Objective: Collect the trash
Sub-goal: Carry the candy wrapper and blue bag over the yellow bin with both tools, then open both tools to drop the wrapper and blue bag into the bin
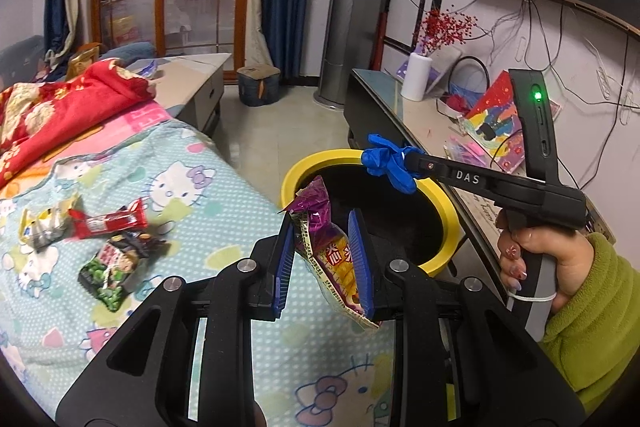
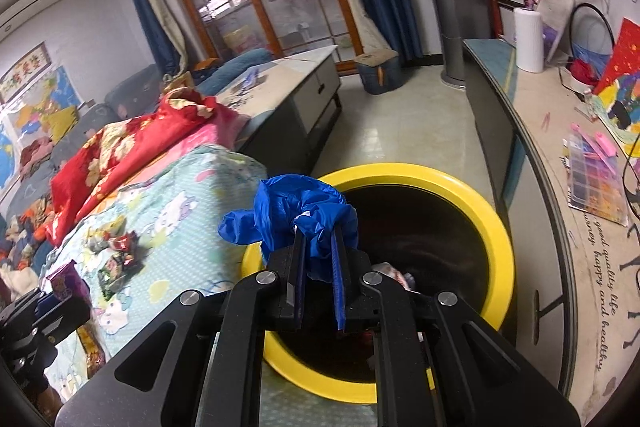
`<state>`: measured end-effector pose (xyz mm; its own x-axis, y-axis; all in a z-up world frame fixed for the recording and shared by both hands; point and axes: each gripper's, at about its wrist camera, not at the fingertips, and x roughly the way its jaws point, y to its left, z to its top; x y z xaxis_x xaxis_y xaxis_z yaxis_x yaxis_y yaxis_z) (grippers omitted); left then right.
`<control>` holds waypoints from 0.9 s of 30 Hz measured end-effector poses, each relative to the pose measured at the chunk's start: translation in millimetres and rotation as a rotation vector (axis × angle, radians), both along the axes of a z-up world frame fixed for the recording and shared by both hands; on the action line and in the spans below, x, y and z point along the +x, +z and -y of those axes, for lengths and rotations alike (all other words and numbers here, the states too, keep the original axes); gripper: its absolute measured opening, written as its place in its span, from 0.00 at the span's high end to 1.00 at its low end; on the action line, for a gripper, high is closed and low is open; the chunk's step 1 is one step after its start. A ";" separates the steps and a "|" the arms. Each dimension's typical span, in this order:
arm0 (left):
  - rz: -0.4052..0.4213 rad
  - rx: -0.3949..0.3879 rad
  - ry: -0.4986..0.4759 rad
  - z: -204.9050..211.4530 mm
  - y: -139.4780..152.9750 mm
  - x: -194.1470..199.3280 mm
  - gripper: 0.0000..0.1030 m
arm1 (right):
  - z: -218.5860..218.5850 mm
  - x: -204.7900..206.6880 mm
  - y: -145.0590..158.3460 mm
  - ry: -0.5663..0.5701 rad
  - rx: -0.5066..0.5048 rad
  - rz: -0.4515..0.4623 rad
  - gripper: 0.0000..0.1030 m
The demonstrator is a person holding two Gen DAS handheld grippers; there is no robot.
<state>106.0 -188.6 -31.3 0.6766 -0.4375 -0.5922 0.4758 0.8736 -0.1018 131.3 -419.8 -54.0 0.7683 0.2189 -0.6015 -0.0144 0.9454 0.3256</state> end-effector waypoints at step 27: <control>-0.033 0.047 -0.065 59.0 -25.0 37.8 0.80 | 53.0 3.8 -29.9 -0.110 0.063 -0.073 0.89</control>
